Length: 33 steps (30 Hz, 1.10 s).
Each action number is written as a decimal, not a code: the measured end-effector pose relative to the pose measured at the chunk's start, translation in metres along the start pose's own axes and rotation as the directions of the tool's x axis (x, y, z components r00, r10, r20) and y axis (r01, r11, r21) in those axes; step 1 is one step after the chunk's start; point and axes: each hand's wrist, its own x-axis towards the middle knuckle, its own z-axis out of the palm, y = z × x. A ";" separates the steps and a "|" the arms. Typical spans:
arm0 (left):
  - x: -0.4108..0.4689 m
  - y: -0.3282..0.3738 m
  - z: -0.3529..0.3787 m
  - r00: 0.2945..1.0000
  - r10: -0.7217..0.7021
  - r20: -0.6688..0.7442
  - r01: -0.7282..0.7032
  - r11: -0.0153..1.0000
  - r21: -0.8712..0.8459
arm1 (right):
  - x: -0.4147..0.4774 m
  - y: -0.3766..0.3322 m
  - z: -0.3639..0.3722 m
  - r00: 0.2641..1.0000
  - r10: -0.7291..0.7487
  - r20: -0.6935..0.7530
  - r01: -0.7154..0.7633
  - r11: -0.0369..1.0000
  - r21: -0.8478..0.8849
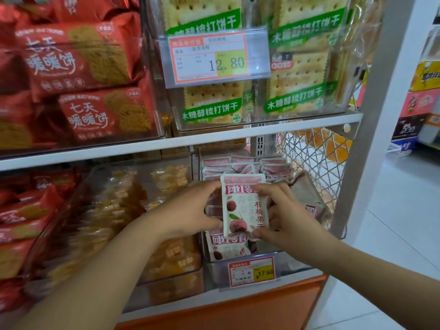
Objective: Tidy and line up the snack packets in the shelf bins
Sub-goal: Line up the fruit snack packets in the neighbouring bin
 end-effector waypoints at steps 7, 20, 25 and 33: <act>-0.007 0.007 -0.012 0.999 -0.029 -0.030 0.007 0.830 -0.558 | 0.006 -0.004 -0.003 0.998 -0.011 0.069 0.015 0.998 -0.058; -0.004 0.019 -0.014 1.000 0.016 0.017 -0.009 0.934 -0.357 | 0.010 -0.009 -0.028 0.960 -0.057 0.274 0.101 0.983 -0.151; -0.009 0.030 -0.022 0.958 -0.006 0.286 0.070 0.974 -0.217 | 0.009 -0.015 -0.012 0.942 -0.105 0.320 0.189 0.951 -0.243; -0.005 0.043 -0.004 0.938 0.001 0.346 -0.096 0.961 0.258 | 0.007 -0.015 0.000 0.917 -0.091 0.389 0.205 0.943 -0.264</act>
